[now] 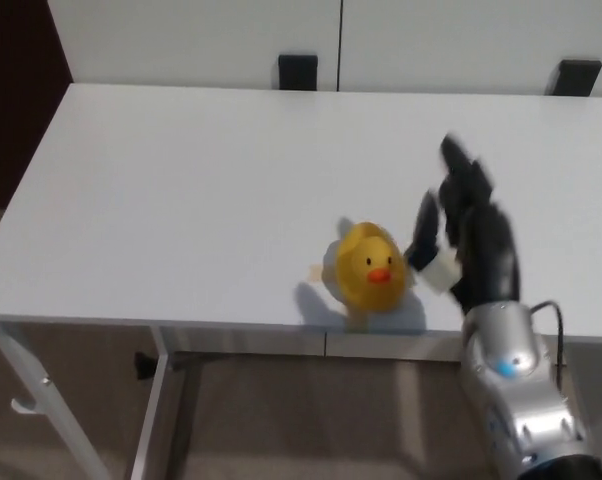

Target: The robot uses its right hand to push the yellow duck toy to the center of the white desk.

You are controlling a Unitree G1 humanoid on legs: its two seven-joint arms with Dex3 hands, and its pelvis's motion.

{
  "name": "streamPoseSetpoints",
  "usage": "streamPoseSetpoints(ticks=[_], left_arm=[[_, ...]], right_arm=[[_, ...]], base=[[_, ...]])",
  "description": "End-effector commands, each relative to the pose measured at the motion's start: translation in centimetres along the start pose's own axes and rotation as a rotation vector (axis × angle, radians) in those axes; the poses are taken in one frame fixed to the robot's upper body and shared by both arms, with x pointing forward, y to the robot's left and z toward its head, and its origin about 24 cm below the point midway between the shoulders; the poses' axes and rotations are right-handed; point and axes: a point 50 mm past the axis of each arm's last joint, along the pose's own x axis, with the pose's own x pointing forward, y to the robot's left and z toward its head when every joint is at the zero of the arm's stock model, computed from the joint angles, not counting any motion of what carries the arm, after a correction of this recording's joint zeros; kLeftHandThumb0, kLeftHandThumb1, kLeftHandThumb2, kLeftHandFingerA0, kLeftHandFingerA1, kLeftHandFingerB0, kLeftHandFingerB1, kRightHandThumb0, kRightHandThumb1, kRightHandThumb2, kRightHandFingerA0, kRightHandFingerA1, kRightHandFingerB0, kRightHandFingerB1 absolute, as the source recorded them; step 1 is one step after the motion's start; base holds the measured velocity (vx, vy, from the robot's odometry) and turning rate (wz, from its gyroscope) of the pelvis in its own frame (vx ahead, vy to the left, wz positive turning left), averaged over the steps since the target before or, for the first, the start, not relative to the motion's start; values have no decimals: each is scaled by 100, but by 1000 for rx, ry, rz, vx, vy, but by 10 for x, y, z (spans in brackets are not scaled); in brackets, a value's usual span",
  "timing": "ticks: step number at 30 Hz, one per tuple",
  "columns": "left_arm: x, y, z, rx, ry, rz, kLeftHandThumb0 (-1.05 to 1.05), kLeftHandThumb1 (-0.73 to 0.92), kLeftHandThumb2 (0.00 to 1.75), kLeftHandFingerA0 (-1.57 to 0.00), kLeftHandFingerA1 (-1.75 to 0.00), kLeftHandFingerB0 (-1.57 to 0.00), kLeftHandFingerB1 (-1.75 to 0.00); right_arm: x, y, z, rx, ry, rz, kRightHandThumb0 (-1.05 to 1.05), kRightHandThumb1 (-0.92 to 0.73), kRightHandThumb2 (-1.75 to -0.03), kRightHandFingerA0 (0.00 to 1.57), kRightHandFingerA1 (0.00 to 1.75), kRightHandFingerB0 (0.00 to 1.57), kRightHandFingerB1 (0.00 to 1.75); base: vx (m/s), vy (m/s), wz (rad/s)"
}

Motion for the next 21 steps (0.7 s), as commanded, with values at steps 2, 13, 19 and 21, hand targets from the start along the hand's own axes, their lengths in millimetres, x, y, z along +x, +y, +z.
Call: streamPoseSetpoints(ticks=[2,13,19,21], left_arm=[[-2,7,-5,14,-17,14,-19,67,60,-74,-68,-78,-54],[-2,4,-4,10,-15,7,-22,63,59,-69,-57,-78,-51],[0,13,2,14,-34,26,-17,70,62,-70,-50,-78,-53],[-1,13,1,20,-33,24,-17,70,62,-70,-50,-78,-53]], right_arm=[[9,-21,74,403,-293,-26,-104,-80,-115,0,15,0,15],[-14,-151,113,327,-450,-203,-80,-74,-115,0,23,2,22],[-80,-278,91,-38,-165,-542,-68,-76,-63,28,58,28,46],[-95,-295,85,-64,-104,-615,-68,-76,-63,28,58,28,46]], base=[[0,0,0],[0,0,0],[0,0,0],[0,0,0]])
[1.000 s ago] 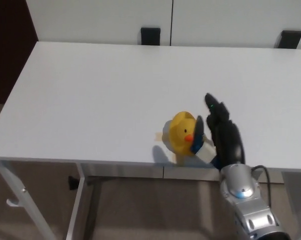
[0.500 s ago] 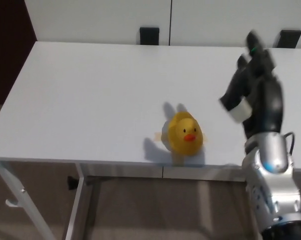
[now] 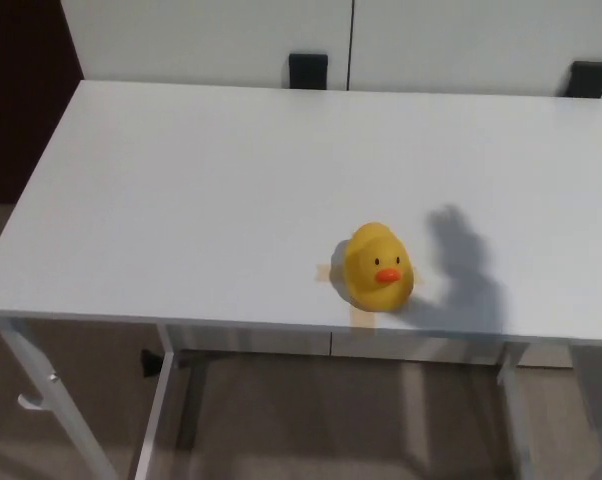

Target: The robot uses its right hand to push the yellow duck toy to the center of the white desk.

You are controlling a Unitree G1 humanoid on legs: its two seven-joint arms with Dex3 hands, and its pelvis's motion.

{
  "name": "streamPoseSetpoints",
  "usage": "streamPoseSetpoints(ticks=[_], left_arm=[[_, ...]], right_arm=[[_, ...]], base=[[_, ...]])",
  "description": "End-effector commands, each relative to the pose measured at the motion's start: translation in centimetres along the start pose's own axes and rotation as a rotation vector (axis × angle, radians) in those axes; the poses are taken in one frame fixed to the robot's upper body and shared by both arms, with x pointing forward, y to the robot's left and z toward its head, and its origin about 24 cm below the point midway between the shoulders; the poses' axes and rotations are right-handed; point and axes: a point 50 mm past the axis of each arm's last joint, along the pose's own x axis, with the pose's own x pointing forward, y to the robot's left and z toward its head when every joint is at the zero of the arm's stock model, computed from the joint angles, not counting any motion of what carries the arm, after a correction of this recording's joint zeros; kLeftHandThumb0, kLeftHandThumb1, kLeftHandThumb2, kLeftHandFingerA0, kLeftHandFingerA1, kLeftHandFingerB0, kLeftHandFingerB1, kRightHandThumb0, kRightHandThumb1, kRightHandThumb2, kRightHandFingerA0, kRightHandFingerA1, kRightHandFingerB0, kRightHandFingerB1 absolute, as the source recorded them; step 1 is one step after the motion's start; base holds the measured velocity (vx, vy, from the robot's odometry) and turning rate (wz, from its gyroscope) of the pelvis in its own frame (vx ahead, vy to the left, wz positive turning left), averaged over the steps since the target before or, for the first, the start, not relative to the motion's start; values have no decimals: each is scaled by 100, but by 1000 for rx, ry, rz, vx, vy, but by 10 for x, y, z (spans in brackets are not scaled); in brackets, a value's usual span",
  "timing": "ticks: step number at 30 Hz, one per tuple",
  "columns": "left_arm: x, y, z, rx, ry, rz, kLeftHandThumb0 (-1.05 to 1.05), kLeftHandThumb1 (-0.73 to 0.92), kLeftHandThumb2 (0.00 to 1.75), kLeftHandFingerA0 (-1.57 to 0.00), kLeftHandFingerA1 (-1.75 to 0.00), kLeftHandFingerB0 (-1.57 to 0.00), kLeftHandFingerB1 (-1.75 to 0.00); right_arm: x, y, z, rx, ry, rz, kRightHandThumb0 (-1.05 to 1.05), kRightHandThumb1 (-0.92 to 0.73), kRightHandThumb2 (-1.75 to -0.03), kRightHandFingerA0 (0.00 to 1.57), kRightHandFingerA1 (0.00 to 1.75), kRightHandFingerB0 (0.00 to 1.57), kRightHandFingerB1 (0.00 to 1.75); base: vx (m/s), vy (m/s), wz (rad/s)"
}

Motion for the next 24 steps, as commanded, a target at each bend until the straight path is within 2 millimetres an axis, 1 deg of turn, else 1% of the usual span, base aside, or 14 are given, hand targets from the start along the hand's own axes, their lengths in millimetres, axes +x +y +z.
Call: streamPoseSetpoints(ticks=[1,3,7,8,9,11,12,14,17,18,21,22,23,24], left_arm=[[-1,14,0,19,-32,29,-19,69,61,-72,-63,-81,-54],[-1,14,-2,16,-29,32,-20,66,60,-73,-59,-80,-54],[-1,13,-2,7,-28,33,-20,66,60,-73,-59,-80,-54],[-1,13,-2,-4,-24,32,-20,65,59,-73,-62,-82,-55],[-1,13,-2,-4,-24,32,-20,65,59,-73,-62,-82,-55],[-1,14,-3,6,-19,39,-20,67,60,-69,-58,-85,-54],[-1,14,-3,6,-19,39,-20,67,60,-69,-58,-85,-54],[-1,19,-2,22,-26,43,-22,68,60,-70,-53,-79,-52],[-2,20,-2,25,-29,42,-22,68,60,-70,-53,-79,-52],[-1,21,-1,22,-30,42,-22,67,60,-69,-51,-77,-51],[-1,22,0,23,-32,44,-23,68,61,-70,-51,-76,-50],[-2,22,-2,20,-29,43,-21,68,61,-73,-54,-79,-51],[-2,22,-2,20,-29,43,-21,68,61,-73,-54,-79,-51],[-2,21,-3,16,-26,43,-21,68,61,-73,-54,-79,-51]], right_arm=[[-58,-204,41,-408,246,-403,-53,-66,-60,41,68,35,53],[-105,-254,42,-570,358,-540,-41,-64,-60,37,76,44,60],[-121,-268,42,-605,391,-586,-41,-64,-60,37,76,44,60],[-155,-291,39,-694,520,-664,-33,-63,-69,35,80,42,64],[-155,-291,39,-694,520,-664,-33,-63,-69,35,80,42,64],[-191,-307,37,-722,636,-731,-30,-61,-74,33,78,41,64],[-191,-307,37,-722,636,-731,-30,-61,-74,33,78,41,64],[-221,-311,29,-760,749,-728,-21,-57,-84,49,69,47,62],[-232,-311,25,-785,802,-722,-21,-57,-84,49,69,47,62],[-235,-310,21,-809,848,-692,-12,-52,-94,75,61,64,63],[-241,-309,15,-842,936,-613,-9,-49,-101,84,57,72,61],[-246,-307,13,-896,1007,-509,-6,-29,-118,106,52,91,53],[-246,-307,13,-896,1007,-509,-6,-29,-118,106,52,91,53],[-252,-305,12,-952,1076,-393,-6,-29,-118,106,52,91,53]], base=[[0,0,0],[0,0,0],[0,0,0],[0,0,0],[0,0,0],[0,0,-3],[0,0,0],[0,0,0],[0,0,0],[0,0,0],[0,0,0],[0,0,0],[0,0,0],[0,0,0]])
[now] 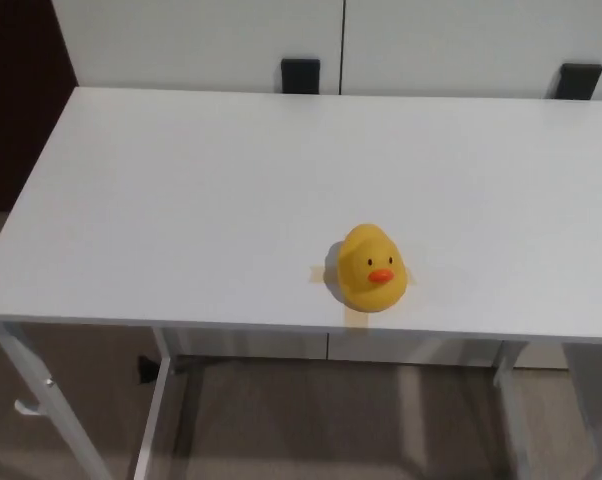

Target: The robot uses its right hand to push the yellow duck toy to the center of the white desk.

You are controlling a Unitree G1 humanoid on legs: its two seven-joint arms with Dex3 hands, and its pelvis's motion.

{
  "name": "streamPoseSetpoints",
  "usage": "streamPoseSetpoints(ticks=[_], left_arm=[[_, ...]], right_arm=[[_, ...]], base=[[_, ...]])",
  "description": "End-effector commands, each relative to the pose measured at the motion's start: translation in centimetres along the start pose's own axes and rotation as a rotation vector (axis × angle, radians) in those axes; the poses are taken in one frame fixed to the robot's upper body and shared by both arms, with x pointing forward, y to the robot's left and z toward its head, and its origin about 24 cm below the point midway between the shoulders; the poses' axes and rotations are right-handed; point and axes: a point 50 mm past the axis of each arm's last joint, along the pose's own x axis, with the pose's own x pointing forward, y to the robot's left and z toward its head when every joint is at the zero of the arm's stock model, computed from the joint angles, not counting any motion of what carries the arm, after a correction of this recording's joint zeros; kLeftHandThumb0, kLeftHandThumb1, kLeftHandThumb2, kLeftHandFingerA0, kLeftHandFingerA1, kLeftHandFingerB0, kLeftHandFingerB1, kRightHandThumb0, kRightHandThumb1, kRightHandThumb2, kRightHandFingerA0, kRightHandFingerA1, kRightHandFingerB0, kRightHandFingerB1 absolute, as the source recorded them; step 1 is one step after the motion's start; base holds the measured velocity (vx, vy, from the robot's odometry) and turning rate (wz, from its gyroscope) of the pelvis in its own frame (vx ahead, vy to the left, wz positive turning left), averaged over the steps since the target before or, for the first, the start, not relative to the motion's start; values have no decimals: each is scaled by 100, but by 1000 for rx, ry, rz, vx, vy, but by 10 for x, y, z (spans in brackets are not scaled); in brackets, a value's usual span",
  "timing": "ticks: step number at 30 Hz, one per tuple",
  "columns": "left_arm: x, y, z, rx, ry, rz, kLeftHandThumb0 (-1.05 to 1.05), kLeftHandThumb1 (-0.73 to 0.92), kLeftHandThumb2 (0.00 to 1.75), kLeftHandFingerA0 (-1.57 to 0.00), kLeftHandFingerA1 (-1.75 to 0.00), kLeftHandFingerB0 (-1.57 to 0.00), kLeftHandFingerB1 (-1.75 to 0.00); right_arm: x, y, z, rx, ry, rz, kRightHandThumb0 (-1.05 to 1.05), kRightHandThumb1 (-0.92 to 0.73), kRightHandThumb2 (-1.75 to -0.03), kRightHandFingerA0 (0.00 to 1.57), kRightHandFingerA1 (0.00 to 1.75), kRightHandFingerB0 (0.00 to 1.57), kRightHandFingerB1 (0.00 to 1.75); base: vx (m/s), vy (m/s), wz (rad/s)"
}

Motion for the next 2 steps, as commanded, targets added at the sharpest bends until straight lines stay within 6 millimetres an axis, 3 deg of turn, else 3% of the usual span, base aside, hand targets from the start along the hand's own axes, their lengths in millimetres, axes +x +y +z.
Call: streamPoseSetpoints(ticks=[1,2], left_arm=[[-2,15,-6,12,-15,27,-23,68,61,-71,-54,-80,-53],[-2,15,-6,12,-15,27,-23,68,61,-71,-54,-80,-53]], right_arm=[[-9,-13,-15,-429,-11,209,-6,-30,-116,102,53,89,55],[-9,-13,-15,-429,-11,209,-6,-30,-116,102,53,89,55]], base=[[0,0,0],[0,0,0]])
